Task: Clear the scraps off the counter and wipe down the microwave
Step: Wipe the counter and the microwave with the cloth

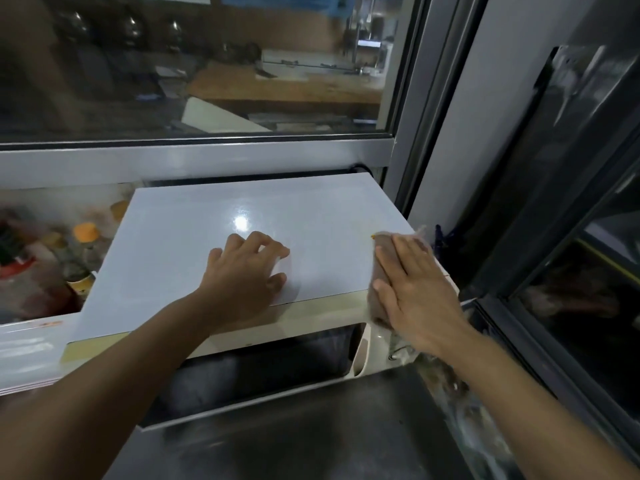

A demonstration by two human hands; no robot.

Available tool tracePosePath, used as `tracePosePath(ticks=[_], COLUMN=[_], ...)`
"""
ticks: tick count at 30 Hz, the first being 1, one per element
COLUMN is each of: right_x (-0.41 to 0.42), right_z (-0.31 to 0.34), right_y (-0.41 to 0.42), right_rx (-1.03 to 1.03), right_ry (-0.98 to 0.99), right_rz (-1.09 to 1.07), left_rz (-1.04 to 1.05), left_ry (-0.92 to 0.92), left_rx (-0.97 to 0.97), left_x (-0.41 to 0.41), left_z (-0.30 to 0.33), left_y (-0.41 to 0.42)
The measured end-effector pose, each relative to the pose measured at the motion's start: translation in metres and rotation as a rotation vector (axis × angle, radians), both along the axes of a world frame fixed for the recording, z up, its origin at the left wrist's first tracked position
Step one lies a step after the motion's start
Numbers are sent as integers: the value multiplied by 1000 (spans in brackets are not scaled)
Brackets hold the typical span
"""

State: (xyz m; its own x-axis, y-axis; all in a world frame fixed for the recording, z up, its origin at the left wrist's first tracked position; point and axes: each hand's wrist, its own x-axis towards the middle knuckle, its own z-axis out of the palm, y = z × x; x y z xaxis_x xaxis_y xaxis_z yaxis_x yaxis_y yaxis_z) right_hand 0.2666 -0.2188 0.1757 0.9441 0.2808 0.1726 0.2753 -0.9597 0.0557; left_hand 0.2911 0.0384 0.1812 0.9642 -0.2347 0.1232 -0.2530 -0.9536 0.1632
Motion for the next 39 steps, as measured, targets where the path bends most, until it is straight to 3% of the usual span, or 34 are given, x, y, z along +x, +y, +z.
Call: tracePosePath(ticks=[4, 7, 9, 15, 20, 22, 25, 27, 31, 35, 39], right_x=[-8, -11, -5, 55, 128, 134, 104, 85, 125, 194, 212], right_z=[-1, -3, 5, 16, 13, 12, 6, 9, 16, 16, 14], right_y=[77, 104, 89, -4, 30, 51, 82, 85, 42, 27, 75], right_rx=[123, 117, 87, 211, 128, 150, 216, 372, 396, 240, 230], right_ry=[-32, -57, -48, 77, 6, 17, -82, 79, 194, 32, 65], right_rz=[181, 306, 347, 103, 18, 109, 548, 663, 405, 121, 163], left_rz=[-26, 47, 73, 101, 74, 75, 94, 149, 215, 265, 241], left_ry=[77, 17, 8, 75, 51, 69, 88, 55, 35, 65, 63], left_rx=[-94, -205, -130, -65, -25, -24, -59, -125, -34, -8, 11], left_x=[7, 11, 18, 45, 46, 48, 57, 65, 90, 105, 108], left_z=[4, 5, 5, 3, 0, 4, 13, 17, 18, 9, 5], left_y=[11, 22, 27, 22, 26, 27, 27, 29, 46, 55, 61])
